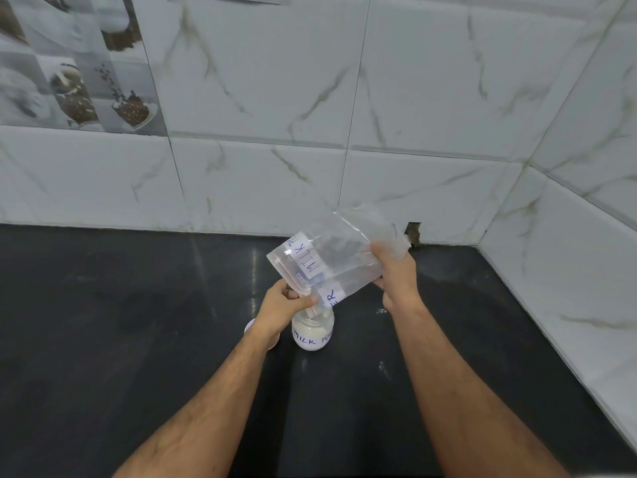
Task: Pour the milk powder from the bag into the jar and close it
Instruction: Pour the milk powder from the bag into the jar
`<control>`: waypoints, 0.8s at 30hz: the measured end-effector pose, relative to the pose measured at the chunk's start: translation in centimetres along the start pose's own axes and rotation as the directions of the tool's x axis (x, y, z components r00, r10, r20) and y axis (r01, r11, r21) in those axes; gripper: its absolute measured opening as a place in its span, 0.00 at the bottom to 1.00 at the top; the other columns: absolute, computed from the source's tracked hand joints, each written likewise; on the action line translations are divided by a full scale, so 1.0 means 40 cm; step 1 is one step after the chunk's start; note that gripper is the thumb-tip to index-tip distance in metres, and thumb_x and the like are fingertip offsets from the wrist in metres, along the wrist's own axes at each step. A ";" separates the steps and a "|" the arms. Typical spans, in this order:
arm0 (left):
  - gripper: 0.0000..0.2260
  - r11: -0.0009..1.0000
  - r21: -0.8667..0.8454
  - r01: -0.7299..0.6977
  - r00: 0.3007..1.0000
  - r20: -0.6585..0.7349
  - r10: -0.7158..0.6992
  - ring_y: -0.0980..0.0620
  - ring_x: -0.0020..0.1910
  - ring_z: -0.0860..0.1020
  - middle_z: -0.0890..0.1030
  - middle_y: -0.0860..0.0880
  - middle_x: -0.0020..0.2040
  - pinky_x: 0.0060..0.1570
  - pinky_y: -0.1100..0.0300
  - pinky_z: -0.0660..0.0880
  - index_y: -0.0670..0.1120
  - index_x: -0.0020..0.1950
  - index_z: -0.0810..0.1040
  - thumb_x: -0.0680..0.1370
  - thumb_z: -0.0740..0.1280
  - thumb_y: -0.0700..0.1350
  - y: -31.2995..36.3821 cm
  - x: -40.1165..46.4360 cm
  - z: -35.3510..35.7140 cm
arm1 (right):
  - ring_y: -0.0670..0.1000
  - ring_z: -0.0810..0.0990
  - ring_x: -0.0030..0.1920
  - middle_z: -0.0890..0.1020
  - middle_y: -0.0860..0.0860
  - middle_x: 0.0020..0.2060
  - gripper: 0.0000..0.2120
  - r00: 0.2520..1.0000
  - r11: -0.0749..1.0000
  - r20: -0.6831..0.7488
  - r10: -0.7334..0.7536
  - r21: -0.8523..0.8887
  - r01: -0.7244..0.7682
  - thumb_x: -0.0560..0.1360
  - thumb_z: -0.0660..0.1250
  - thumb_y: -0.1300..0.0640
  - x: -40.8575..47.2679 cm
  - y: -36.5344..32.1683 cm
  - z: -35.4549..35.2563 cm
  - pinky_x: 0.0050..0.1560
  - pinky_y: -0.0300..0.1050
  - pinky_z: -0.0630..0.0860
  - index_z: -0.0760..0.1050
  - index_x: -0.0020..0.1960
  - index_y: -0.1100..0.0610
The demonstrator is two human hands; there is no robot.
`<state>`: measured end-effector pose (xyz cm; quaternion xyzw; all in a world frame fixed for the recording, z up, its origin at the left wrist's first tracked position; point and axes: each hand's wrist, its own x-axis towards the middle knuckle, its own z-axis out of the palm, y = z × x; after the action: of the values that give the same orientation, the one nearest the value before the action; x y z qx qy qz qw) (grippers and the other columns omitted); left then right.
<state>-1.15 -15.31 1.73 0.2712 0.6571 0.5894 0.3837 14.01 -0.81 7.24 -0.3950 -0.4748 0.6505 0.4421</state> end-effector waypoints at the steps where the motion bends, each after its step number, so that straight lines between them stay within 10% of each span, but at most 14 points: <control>1: 0.18 1.000 0.005 -0.008 1.000 0.011 0.008 0.54 0.42 0.82 0.82 0.47 0.46 0.39 0.66 0.74 0.45 0.58 0.77 0.71 0.77 0.40 -0.001 0.004 0.000 | 0.55 0.84 0.55 0.85 0.52 0.55 0.18 0.997 0.997 -0.048 0.054 0.054 -0.051 0.75 0.71 0.60 0.007 0.008 -0.008 0.50 0.54 0.83 0.78 0.63 0.50; 7: 0.10 0.999 0.038 -0.028 1.000 -0.007 0.028 0.57 0.42 0.80 0.83 0.54 0.45 0.39 0.66 0.73 0.50 0.54 0.79 0.80 0.65 0.54 0.050 0.000 0.023 | 0.59 0.86 0.50 0.85 0.58 0.54 0.18 0.927 0.889 -0.192 0.323 0.396 -0.228 0.74 0.67 0.66 0.043 0.023 -0.063 0.39 0.50 0.83 0.78 0.63 0.60; 11: 0.32 0.987 -0.131 0.095 0.994 -0.043 -0.101 0.57 0.31 0.71 0.80 0.50 0.39 0.31 0.64 0.66 0.46 0.53 0.81 0.80 0.48 0.68 0.078 0.028 0.043 | 0.59 0.84 0.46 0.83 0.59 0.50 0.17 0.910 0.836 -0.179 0.374 0.491 -0.246 0.76 0.62 0.69 0.059 0.016 -0.091 0.37 0.52 0.81 0.76 0.63 0.62; 20: 0.42 0.866 -0.328 0.377 0.915 -0.013 -0.403 0.51 0.32 0.80 0.83 0.48 0.34 0.28 0.60 0.75 0.45 0.46 0.82 0.65 0.52 0.81 0.132 0.093 0.106 | 0.60 0.86 0.47 0.82 0.61 0.59 0.23 0.918 0.793 -0.032 0.396 0.515 -0.324 0.76 0.60 0.67 0.091 0.028 -0.163 0.34 0.48 0.83 0.72 0.71 0.62; 24: 0.26 0.852 -0.287 0.437 0.894 0.035 -0.447 0.49 0.39 0.83 0.84 0.46 0.42 0.36 0.58 0.78 0.44 0.50 0.82 0.75 0.63 0.67 0.152 0.113 0.141 | 0.60 0.84 0.52 0.81 0.61 0.61 0.22 0.929 0.788 0.015 0.369 0.526 -0.321 0.78 0.60 0.65 0.114 0.020 -0.212 0.35 0.49 0.83 0.71 0.72 0.60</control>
<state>0.37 -7.50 6.81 0.0444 0.6153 0.5790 0.5330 20.42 5.67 4.05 -0.3693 -0.1810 0.8057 0.4264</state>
